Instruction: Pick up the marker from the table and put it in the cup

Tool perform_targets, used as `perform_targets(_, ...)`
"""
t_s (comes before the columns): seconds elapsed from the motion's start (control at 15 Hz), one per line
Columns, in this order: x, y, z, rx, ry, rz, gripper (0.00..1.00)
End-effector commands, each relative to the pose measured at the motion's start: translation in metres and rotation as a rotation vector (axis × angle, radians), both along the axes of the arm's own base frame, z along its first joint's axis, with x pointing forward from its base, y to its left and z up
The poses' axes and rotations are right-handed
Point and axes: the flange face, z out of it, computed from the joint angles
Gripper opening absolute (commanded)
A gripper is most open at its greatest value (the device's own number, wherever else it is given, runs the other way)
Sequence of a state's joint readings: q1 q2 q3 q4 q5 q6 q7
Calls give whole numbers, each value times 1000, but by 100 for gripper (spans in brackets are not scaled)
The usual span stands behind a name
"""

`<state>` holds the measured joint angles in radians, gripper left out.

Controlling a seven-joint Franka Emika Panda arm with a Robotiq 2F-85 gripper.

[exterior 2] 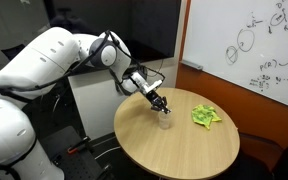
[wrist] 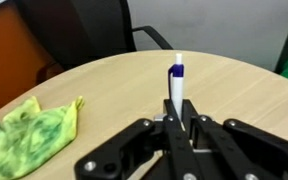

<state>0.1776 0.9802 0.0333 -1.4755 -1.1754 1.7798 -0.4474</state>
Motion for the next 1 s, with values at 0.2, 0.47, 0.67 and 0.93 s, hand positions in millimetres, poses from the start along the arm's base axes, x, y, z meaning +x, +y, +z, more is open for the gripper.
perform_targets(0.2,4,8,0,75,-5,49,8)
perform_targets(0.47,4,9,6,67,-23,16,52)
perform_targets(0.67,5,12,28,139,-80,-51,75)
perform_targets(0.93,10,6,89,311,-127,-192,100)
